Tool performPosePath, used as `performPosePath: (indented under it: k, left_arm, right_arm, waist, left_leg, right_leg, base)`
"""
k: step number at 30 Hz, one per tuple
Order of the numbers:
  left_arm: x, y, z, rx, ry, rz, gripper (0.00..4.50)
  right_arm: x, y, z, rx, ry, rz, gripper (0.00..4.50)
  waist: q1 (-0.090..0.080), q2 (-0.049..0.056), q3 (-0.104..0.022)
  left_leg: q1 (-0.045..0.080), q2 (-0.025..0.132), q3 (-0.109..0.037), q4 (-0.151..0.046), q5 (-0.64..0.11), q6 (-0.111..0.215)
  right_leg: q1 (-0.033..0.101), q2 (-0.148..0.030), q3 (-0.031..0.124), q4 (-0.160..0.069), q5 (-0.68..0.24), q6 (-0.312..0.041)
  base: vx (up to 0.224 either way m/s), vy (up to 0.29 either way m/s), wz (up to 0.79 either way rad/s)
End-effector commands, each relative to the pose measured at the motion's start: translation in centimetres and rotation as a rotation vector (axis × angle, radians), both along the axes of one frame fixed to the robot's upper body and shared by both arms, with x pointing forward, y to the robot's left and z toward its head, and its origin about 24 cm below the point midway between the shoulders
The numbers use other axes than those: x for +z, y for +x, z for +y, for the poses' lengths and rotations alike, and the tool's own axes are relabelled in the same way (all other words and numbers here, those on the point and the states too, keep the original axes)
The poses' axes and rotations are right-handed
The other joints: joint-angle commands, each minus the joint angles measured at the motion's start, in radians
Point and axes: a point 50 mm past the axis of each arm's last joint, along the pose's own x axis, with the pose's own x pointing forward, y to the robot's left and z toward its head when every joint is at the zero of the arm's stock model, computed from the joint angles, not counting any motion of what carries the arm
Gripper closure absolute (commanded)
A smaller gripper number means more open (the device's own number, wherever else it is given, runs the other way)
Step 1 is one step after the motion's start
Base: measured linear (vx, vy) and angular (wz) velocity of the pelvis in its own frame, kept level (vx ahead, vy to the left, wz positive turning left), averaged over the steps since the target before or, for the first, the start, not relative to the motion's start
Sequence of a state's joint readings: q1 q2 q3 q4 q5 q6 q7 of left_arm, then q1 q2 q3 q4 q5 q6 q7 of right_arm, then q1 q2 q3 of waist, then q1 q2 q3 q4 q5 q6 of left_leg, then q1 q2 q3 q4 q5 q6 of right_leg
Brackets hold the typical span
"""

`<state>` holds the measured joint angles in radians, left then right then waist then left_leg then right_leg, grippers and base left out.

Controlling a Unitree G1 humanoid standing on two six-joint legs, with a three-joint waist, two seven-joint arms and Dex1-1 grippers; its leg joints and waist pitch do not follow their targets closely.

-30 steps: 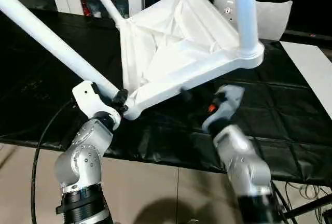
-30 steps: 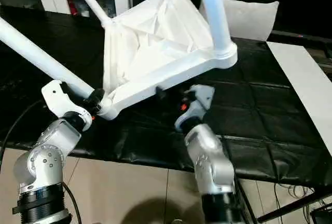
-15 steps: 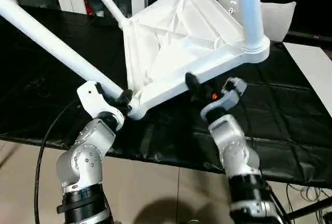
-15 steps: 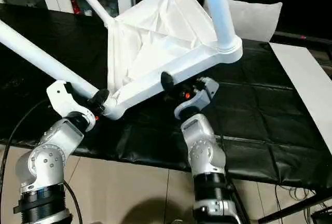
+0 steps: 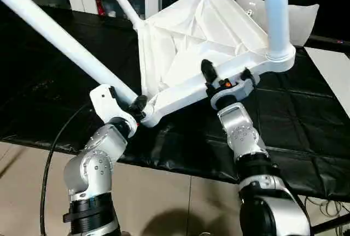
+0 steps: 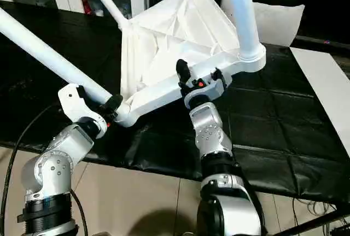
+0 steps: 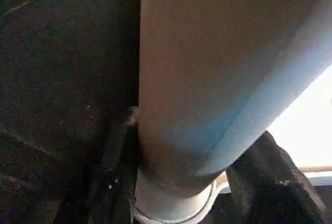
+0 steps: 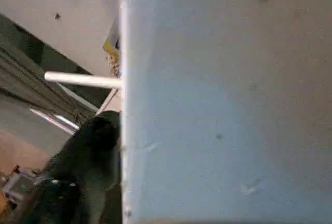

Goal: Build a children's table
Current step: Flip table

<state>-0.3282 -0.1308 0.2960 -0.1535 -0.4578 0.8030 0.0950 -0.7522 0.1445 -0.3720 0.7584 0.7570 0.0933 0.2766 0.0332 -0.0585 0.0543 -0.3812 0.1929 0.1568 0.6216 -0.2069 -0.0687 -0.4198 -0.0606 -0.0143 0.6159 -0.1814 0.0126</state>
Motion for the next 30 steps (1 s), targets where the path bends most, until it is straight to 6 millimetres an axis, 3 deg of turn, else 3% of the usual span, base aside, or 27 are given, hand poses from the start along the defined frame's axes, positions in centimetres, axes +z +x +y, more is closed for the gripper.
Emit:
performPosePath:
  k: [1,11,13,17,22,23,26,30]
  left_arm:
    - [-2.1,-2.3,-5.2,-0.194,-0.135,0.069,2.48]
    - [-2.2,-2.4,-5.3,-0.217,-0.116,0.07,2.48]
    - [-2.2,-2.4,-5.2,-0.217,-0.111,0.071,2.48]
    - [-2.2,-2.4,-5.0,-0.218,-0.096,0.069,2.48]
    - [-2.1,-2.5,-5.0,-0.281,-0.013,0.051,2.48]
    - [-1.9,-2.5,-5.0,-0.308,0.007,0.027,2.13]
    - [-1.7,-2.7,-4.8,-0.332,0.026,0.002,1.78]
    - [-1.3,-3.1,-3.9,-0.34,0.037,-0.043,1.74]
  right_arm:
    - [3.0,0.1,5.4,0.112,0.119,-0.073,0.93]
    - [2.9,0.2,5.9,0.147,0.101,-0.086,1.77]
    - [2.8,0.2,5.9,0.146,0.098,-0.086,1.77]
    - [2.7,0.3,5.7,0.139,0.095,-0.084,2.3]
    - [2.6,0.4,5.4,0.116,0.094,-0.08,2.49]
    - [2.6,0.5,5.2,0.106,0.095,-0.076,2.52]
    - [2.6,0.6,4.8,0.086,0.095,-0.069,2.53]
    - [2.5,0.8,4.0,0.045,0.082,-0.065,2.54]
  waist:
    - [-0.001,-0.007,-0.072]
    - [-0.002,-0.007,-0.076]
    - [-0.002,-0.008,-0.075]
    - [-0.001,-0.006,-0.076]
    - [-0.003,-0.006,-0.076]
    - [-0.006,-0.009,-0.075]
    - [-0.008,-0.006,-0.073]
    - [-0.013,-0.002,-0.071]
  left_leg:
    - [0.009,0.018,0.016,-0.068,-0.019,0.087]
    - [0.006,0.018,0.016,-0.064,0.009,0.1]
    - [0.006,0.019,0.017,-0.064,0.005,0.099]
    - [0.006,0.019,0.016,-0.064,0.009,0.1]
    - [0.005,0.02,0.016,-0.064,0.008,0.102]
    - [0.002,0.02,0.016,-0.066,-0.003,0.1]
    - [0.006,0.021,0.018,-0.066,-0.028,0.09]
    - [0.005,0.021,0.018,-0.068,-0.054,0.071]
  right_leg:
    - [0.06,-0.046,0.02,-0.044,-0.002,-0.216]
    - [0.059,-0.044,0.018,-0.039,0.03,-0.227]
    - [0.059,-0.044,0.018,-0.041,0.023,-0.227]
    - [0.059,-0.044,0.018,-0.039,0.027,-0.228]
    - [0.059,-0.044,0.017,-0.039,0.022,-0.228]
    - [0.061,-0.045,0.017,-0.041,0.004,-0.227]
    - [0.056,-0.044,0.018,-0.043,-0.025,-0.222]
    - [0.054,-0.043,0.018,-0.047,-0.058,-0.213]
  base:
    - [0.0,0.0,0.0]
    - [0.0,0.0,0.0]
    - [0.0,0.0,0.0]
    - [0.0,0.0,0.0]
    - [0.0,0.0,0.0]
    - [0.0,0.0,0.0]
    - [0.0,0.0,0.0]
    - [0.0,0.0,0.0]
